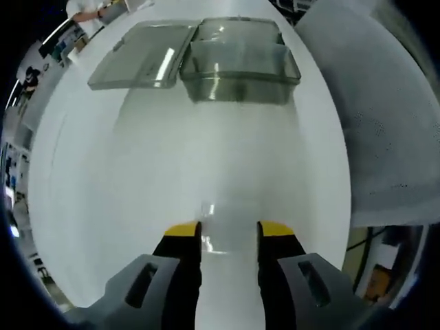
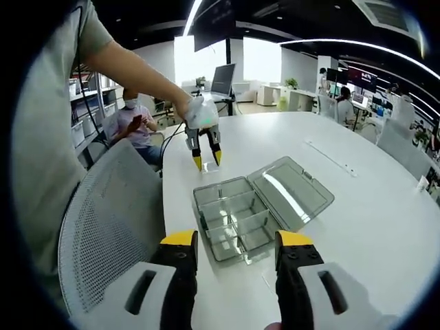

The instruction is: Insert the divider into the dual guide fixture by aligning both edges with the guide slots and pushing it downward to the bottom, including one-sided entry, uneven engagement, binding, and posture correction.

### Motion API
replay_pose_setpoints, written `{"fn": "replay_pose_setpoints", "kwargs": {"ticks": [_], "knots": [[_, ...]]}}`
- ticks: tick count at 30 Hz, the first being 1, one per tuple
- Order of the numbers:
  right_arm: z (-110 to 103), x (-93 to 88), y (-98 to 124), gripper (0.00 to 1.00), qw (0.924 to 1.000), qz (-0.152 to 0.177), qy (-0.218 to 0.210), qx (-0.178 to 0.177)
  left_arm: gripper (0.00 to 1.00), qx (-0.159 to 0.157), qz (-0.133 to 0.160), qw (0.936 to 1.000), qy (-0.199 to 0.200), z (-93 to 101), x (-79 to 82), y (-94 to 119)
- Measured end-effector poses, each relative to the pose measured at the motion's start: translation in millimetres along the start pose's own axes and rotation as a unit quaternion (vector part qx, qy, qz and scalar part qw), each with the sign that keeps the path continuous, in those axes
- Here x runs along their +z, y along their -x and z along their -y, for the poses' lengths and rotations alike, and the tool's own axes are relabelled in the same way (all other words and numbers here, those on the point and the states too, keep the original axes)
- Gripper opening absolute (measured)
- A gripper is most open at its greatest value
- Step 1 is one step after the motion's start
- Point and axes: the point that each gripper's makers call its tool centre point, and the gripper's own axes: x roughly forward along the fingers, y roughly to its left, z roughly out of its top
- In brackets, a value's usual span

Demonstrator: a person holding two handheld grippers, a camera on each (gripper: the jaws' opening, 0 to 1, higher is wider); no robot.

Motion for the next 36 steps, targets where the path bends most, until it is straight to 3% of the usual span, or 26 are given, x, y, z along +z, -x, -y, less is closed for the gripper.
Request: {"fn": "replay_pose_setpoints", "kwargs": {"ticks": [21,36], "knots": [[2.9,1.1,0.0,0.41,1.0000,0.002,-0.002,0.000,0.28,0.002,0.019,0.9997,0.017,-1.9,11.3,0.3],[3.4,4.2,-4.2,0.41,0.9998,0.010,-0.013,0.007,0.27,0.016,0.071,0.9962,0.049,-6.5,32.1,15.8]]}}
